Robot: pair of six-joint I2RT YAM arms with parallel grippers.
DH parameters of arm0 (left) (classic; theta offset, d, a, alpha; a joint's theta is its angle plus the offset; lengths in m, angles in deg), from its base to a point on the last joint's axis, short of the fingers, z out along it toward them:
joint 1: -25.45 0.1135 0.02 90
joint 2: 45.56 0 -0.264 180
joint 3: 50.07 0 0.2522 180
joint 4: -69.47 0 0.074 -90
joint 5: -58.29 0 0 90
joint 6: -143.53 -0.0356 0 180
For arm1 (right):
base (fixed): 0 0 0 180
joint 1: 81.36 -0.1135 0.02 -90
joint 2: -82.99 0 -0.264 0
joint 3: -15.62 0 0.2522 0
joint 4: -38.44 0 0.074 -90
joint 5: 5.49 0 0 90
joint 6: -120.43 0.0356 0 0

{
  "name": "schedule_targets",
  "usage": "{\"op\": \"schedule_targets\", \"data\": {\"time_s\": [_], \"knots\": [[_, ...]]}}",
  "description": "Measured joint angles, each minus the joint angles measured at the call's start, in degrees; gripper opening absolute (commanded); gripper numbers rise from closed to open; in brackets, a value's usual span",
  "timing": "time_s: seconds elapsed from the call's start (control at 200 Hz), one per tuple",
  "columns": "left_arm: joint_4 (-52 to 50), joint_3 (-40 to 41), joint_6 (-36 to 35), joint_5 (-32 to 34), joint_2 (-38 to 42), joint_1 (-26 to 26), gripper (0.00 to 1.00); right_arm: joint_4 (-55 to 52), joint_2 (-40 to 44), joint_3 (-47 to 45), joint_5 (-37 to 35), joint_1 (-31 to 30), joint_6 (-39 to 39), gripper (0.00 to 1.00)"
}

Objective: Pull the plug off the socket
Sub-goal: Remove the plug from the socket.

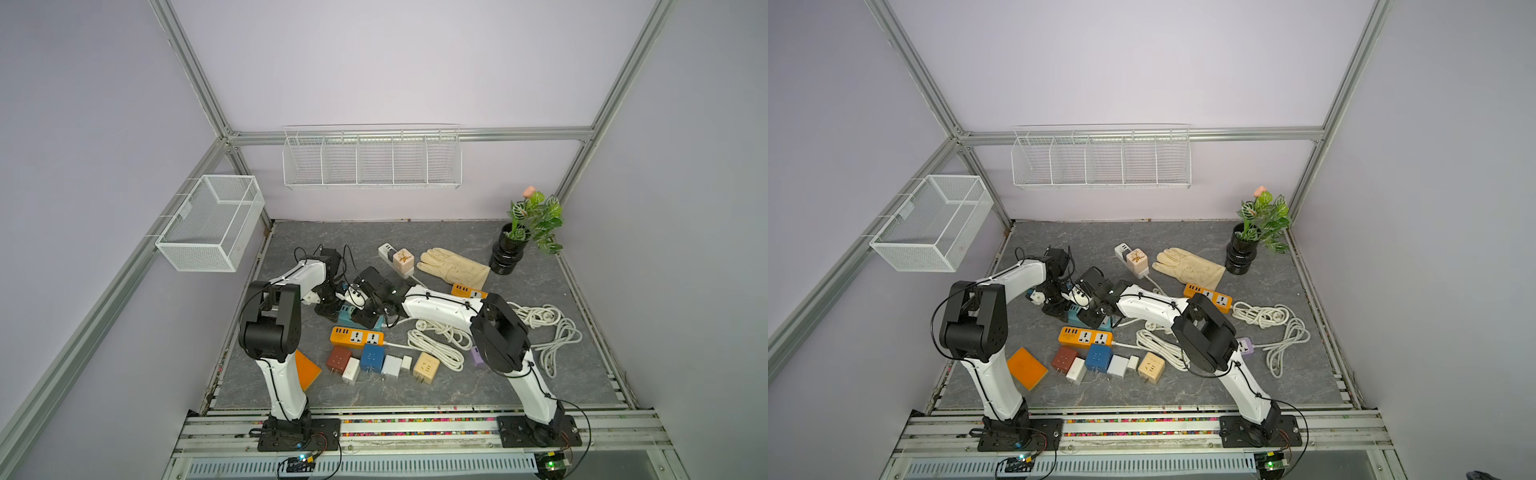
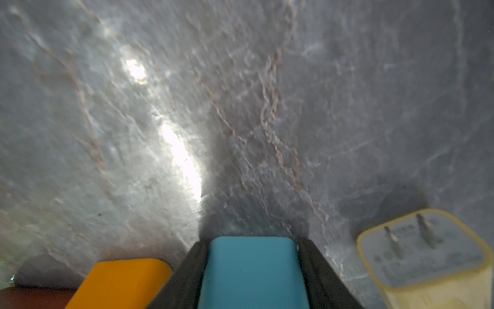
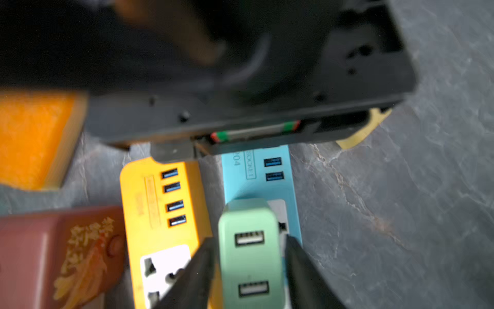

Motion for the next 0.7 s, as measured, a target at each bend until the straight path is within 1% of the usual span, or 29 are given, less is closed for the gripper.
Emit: {"op": "schedule_targets", "data": {"time_s": [0.085,0.255,0.495,0.7], "knots": [[0.2,-0.1,-0.4,0.0,-0.1,0.0,0.0,-0.6,0.0,0.3,0.0,0.0,0.3,0.23],[0.1,-0.2,-0.7,0.0,-0.2,-0.2,0.0,-0.9,0.0,0.4,1.2,0.3,1.2,0.18],[-0.1,-0.7,-0.9,-0.6,-0.6,-0.6,0.0,-0.9,0.9,-0.9,4.3,1.7,2.8,0.17],[-0.5,-0.9,-1.0,-2.2,-0.9,-1.7,0.0,1.9,4.1,-6.2,6.6,2.8,5.4,0.17]]}}
